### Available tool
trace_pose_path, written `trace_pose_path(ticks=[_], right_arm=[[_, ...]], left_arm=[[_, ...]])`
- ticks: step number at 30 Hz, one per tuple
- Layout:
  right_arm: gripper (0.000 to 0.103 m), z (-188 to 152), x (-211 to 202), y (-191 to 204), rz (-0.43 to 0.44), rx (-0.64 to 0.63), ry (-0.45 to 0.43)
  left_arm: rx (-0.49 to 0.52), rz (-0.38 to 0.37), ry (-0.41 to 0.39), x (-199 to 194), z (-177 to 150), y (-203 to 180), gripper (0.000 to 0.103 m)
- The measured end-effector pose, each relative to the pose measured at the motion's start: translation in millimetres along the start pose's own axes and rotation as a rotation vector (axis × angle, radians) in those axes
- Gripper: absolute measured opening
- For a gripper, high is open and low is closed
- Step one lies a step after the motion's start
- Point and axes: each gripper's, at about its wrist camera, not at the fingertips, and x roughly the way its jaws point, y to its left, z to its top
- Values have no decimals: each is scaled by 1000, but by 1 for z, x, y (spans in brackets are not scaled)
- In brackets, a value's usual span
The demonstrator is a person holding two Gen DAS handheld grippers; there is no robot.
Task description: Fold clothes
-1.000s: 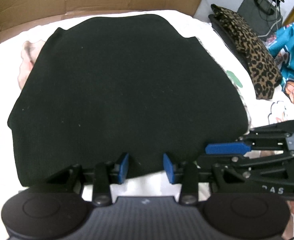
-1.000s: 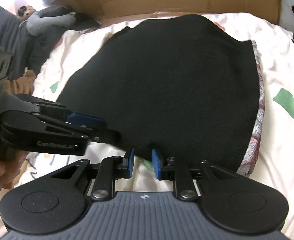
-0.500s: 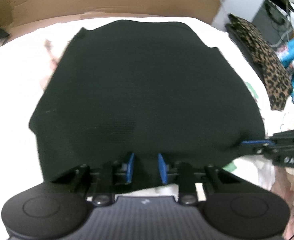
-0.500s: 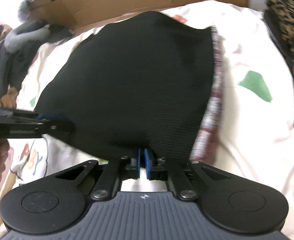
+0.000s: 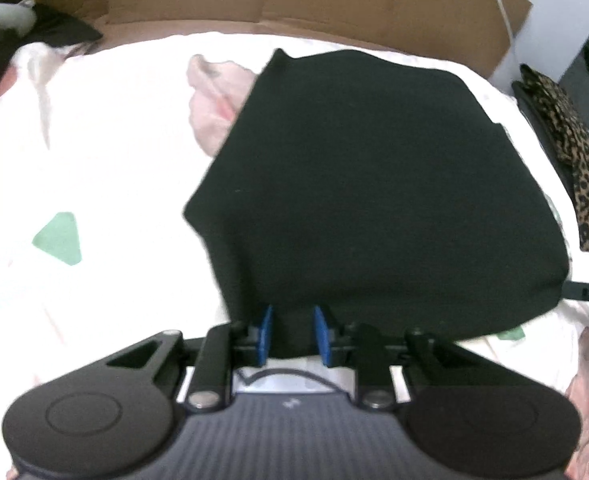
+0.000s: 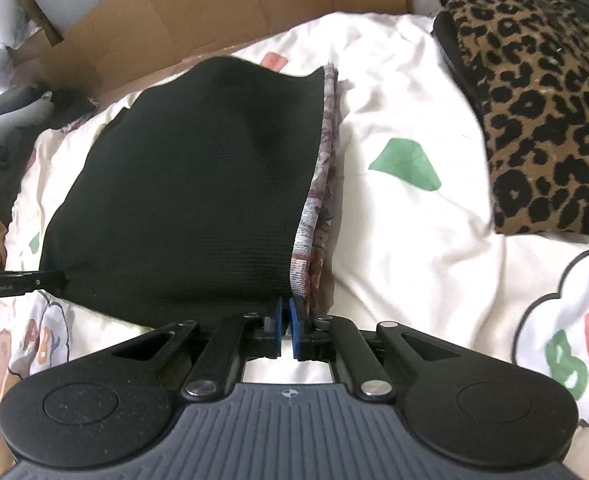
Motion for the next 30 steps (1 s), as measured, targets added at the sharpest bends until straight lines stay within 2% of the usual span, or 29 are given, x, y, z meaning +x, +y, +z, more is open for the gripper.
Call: trace_pose_path(ticks=[3,6,9,12,16,22,27,30], right_arm=[[9,-2,-9,-6,0,31,-15],[9,-5,-14,-15,16,80,-18],[9,-6,-14,-17,35,119,-17],[9,-4,-13,-11,46,105,-20],[9,1,-6,1,59,84,-16],[10,0,7,-1,20,69,9],[10,-1,18,-4,-10,58,30],[11,-1,23,-10,-3,96,34]], left_arm=[[-34,7,-6,-7,-3,11,25],[-68,57,-12,-16,-5,20,28],[-126,46,-19,-24,-8,29,28],[-142,38,-32,-30,-10,30,28],[-108,33,-19,-20,-9,22,28],[-102,46,24,4,-8,18,28],[-56,58,19,11,-10,15,31],[-58,54,17,11,-11,17,32]])
